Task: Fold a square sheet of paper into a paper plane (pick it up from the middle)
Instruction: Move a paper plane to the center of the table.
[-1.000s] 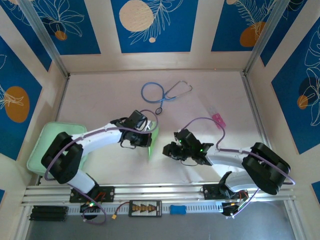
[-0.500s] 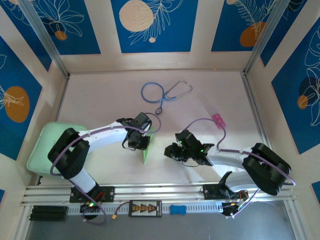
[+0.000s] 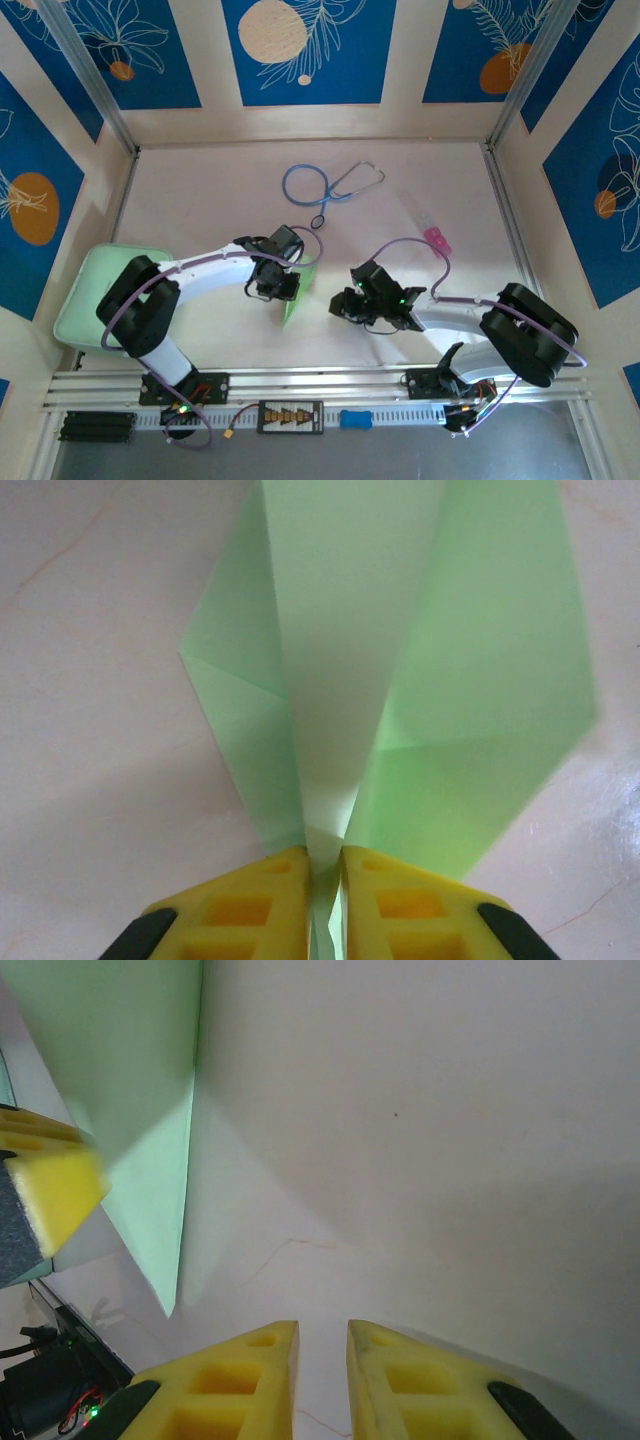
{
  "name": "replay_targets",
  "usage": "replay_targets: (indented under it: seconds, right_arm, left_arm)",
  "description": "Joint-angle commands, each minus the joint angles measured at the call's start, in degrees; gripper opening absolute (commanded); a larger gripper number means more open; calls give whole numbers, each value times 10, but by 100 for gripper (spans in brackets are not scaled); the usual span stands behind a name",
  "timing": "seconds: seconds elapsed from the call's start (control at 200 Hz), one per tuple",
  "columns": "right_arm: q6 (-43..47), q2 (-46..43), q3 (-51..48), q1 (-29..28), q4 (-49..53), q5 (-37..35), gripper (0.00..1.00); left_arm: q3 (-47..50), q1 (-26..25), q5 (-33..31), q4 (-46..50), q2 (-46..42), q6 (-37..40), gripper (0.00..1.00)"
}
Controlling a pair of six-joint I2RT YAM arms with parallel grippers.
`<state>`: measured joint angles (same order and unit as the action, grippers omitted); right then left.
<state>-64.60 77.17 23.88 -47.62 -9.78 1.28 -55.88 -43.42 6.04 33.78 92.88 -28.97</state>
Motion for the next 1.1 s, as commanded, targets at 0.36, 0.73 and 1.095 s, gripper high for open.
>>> replay_targets:
  seconds: [0.36,0.73,1.095]
  right_arm:
    - [-26,79,90,-8,-82,40,41]
    - [-43,161,122,-2,-92,45,39]
    - [-38,162,112,12,-77,47,20]
  left_arm:
    - [-13,-14,4,-2,0,7,10]
    - [-13,-18,1,0,-2,5,10]
    - [-13,-19,14,-6,1,17,19]
